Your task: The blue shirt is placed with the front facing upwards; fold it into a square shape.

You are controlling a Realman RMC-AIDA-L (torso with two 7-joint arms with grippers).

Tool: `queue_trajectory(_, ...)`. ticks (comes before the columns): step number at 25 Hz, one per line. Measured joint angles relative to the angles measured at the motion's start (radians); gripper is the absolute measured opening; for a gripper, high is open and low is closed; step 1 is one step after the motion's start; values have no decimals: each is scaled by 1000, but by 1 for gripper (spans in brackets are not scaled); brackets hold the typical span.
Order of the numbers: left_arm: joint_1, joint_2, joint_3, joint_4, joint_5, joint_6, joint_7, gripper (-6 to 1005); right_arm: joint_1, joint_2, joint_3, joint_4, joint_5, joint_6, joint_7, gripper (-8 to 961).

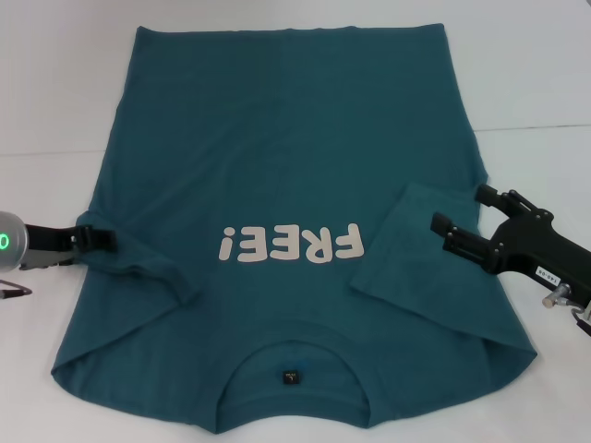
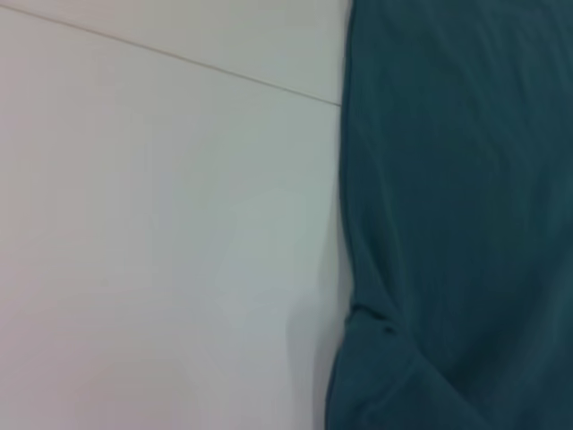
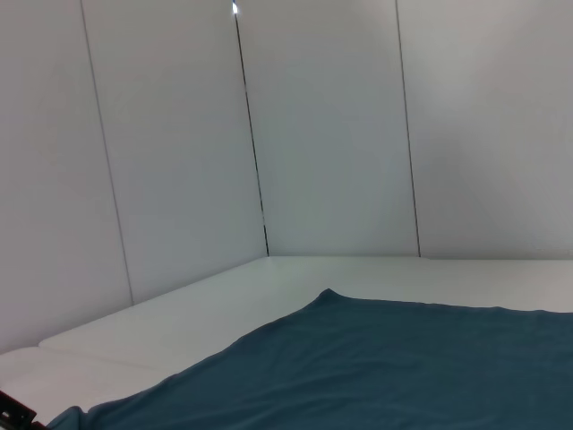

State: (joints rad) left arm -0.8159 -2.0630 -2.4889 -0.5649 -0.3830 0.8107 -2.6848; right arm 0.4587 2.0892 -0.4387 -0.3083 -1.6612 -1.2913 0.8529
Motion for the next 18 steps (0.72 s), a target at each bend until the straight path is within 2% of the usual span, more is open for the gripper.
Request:
queue_trajectory(7, -1, -5, 30, -1, 1, 2, 1, 721, 0, 0, 0, 0, 7, 1, 0, 941)
queue_trajectory(12, -4, -8, 61, -7, -1, 2, -1, 483, 1, 0, 0, 0, 8, 3, 0, 941)
queue_trajectory(18, 0, -13, 61, -38, -6, 2, -2, 274, 2, 0, 0, 0, 8, 3, 0, 941)
